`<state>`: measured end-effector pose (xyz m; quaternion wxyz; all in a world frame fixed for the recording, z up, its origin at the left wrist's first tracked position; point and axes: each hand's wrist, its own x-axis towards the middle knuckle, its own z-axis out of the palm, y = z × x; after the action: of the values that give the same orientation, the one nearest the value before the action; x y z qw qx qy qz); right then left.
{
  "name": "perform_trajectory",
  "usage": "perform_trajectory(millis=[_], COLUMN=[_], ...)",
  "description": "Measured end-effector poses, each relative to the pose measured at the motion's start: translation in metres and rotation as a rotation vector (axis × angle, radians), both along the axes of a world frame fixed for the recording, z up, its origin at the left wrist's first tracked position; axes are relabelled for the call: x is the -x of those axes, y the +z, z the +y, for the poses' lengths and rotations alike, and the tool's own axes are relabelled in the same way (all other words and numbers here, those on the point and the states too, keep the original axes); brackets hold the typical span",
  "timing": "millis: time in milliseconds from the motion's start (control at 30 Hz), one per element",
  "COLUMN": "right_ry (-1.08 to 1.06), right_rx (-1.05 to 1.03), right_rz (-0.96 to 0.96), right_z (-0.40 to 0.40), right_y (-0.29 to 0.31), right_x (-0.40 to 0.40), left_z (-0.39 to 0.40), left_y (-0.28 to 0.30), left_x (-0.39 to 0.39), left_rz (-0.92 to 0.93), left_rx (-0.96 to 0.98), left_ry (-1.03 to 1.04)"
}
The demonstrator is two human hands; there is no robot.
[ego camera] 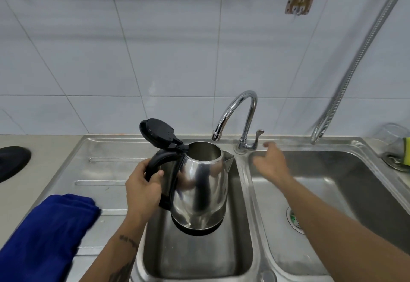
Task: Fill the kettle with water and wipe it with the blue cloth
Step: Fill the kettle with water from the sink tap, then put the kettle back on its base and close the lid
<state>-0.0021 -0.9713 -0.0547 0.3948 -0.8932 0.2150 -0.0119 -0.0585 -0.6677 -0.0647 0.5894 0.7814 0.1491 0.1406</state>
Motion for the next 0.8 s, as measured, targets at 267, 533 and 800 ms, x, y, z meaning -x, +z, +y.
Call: perform_trajectory(millis=[267, 533, 800], right_ry=[0.456, 0.445, 0.530], right_rx=[-0.636, -0.609, -0.624], right_rz=[0.239, -0.036, -0.075], right_z=[0.070, 0.109, 0.129], right_y=[0.014, 0.041, 0.061], right_x=[0.091, 0.151, 0.200], left_z=[0.022, 0.044, 0.078], left_y=[0.027, 0.060, 0.086], left_x=[0.043, 0.097, 0.159], left_rz=[-0.062, -0.088, -0.041], left_rx=[0.052, 0.141, 0.131], left_ry=[0.039, 0.010, -0.013])
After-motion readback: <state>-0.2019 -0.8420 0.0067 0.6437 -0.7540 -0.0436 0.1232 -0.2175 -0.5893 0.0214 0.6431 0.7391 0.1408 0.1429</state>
